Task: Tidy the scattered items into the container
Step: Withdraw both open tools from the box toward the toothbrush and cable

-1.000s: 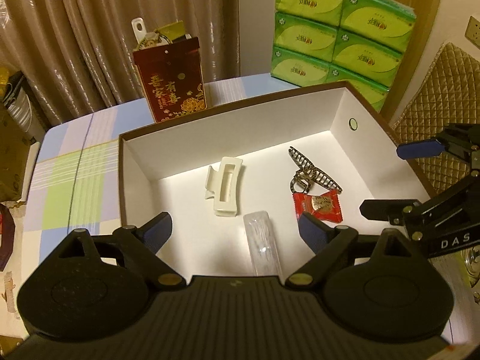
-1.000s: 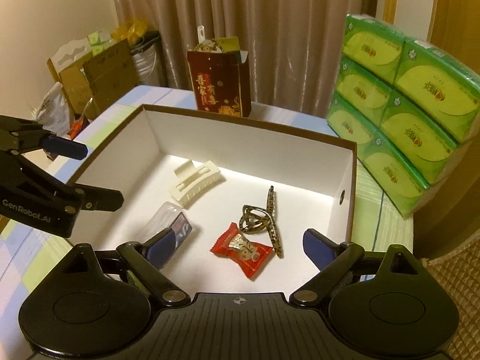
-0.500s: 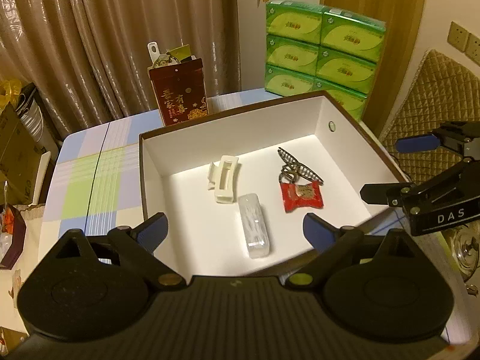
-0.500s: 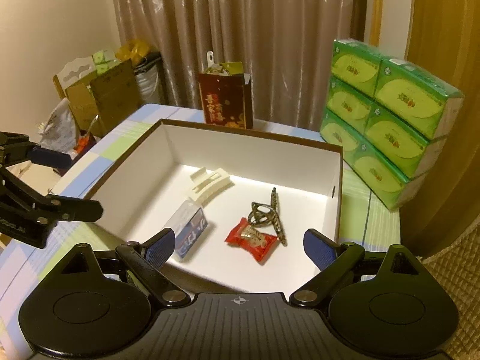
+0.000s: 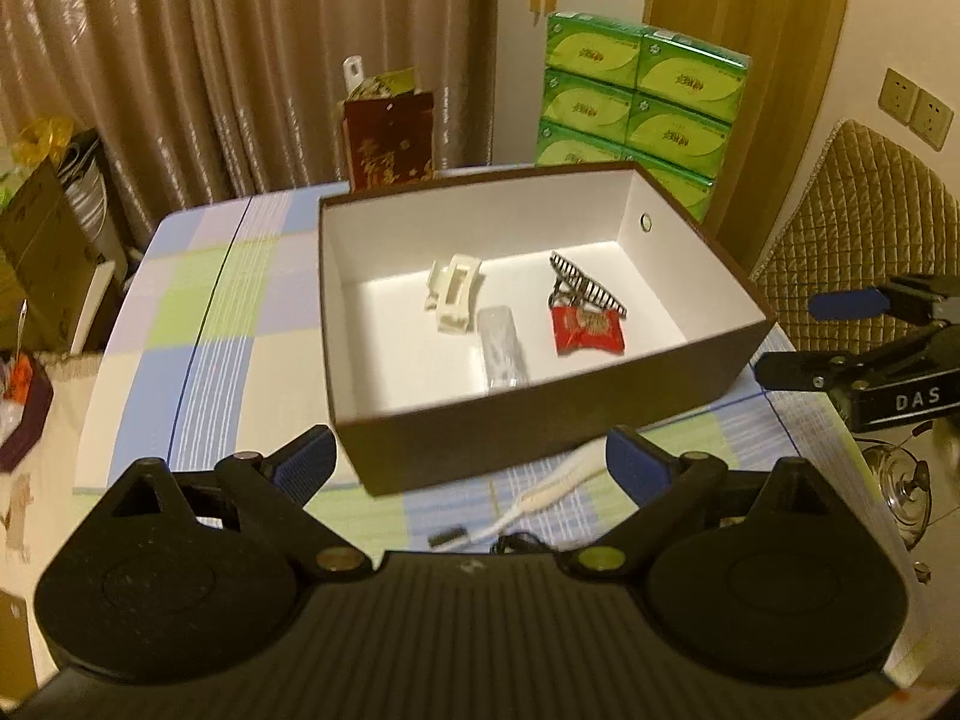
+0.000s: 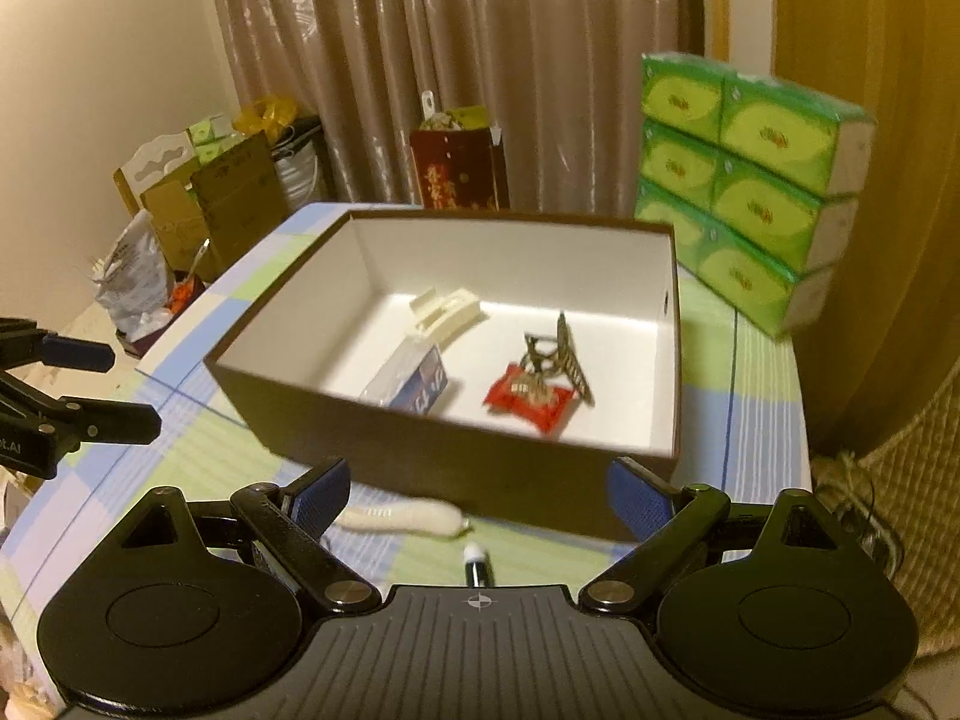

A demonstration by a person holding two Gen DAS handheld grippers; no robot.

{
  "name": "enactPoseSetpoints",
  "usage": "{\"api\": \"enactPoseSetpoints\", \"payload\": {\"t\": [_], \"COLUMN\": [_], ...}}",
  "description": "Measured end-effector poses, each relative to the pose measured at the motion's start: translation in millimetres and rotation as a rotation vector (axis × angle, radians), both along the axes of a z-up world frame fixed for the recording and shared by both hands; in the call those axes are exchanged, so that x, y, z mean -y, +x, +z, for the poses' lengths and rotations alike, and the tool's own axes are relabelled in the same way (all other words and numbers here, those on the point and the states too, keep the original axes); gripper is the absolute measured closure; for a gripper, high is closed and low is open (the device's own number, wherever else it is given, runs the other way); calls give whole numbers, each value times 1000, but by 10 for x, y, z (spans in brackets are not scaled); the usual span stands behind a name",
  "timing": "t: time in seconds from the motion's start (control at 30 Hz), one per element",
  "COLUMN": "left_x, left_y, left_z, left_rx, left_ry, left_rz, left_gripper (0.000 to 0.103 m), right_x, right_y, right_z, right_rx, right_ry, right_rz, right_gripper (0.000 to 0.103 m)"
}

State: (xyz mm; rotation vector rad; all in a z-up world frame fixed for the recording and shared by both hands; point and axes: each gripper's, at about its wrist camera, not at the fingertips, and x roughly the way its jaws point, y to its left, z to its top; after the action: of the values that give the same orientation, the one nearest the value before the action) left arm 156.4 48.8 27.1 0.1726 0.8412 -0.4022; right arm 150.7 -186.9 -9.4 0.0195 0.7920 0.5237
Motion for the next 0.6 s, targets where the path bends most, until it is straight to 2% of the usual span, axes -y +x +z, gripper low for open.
{"api": "enactPoseSetpoints", "payload": {"t": [0.17,0.3,0.6], "left_x": [-103,-86,-123], "left_y": [-170,-305,-479], "left_z": [-150,-313,-707], "left_rx": [-33,-49,-113], "left_ry": [-24,-10,20], "left_rz": [7,-14,-14], "left_gripper": [8,8,9], "right_x": [31,55,27], "right_y": [-166,-302,-595], "right_z": [-128,-257,-743], "right_rx": [-30,-60,-158], "right_ry": [2,14,-53], "right_rz": [-15,-25,-5], "right_gripper": [13,13,13]}}
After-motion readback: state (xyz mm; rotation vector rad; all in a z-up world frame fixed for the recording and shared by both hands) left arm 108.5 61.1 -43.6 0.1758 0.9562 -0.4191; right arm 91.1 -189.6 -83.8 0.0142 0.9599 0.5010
